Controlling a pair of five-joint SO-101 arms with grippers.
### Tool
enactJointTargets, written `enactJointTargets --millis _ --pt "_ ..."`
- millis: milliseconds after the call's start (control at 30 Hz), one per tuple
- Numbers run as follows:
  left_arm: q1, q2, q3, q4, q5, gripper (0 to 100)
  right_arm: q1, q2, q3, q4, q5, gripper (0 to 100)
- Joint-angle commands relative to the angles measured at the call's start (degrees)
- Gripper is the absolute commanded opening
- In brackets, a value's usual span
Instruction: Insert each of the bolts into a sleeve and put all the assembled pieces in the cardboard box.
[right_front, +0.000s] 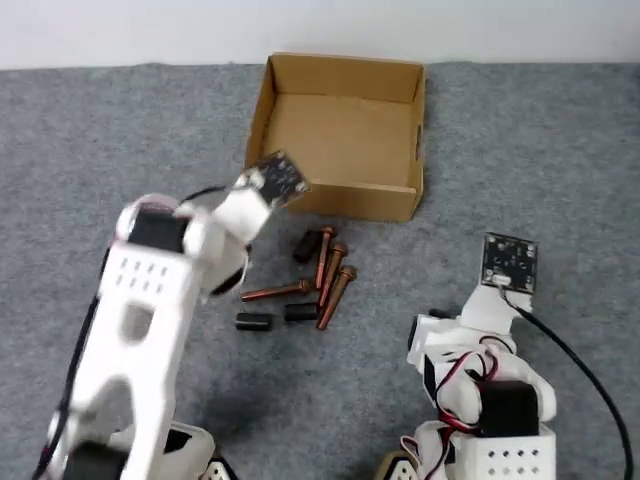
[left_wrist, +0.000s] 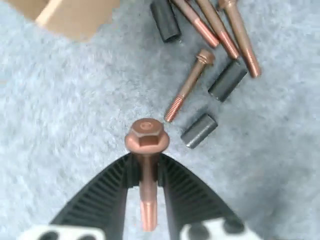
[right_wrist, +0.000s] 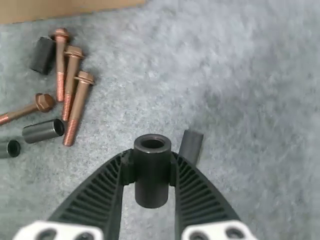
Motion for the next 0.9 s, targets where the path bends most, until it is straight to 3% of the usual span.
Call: enactJointTargets --millis 0,100,333,500,700,867 --pt "0.09 -16.00 6.02 -2.90 10.37 0 -0.31 -0.48 -3.25 -3.56 6.86 0.8" --pt "0.09 -24.79 10.42 -3.96 15.74 0 -3.03 -0.48 -3.25 -5.49 10.11 0.8" --pt "0.18 -38.77 17.63 -4.75 16.09 0 -19.65 -0.48 -2.90 -7.16 10.11 0.9" --pt "0.09 -46.59 20.18 -5.80 16.79 0 -28.26 -0.40 0.97 -14.46 10.11 0.9" --pt "0.09 -58.11 21.58 -8.53 34.02 0 -33.27 -0.40 5.80 -26.07 10.02 0.9" --pt "0.18 -70.95 29.14 -15.91 46.59 0 -38.81 -0.04 6.07 -30.73 10.11 0.9"
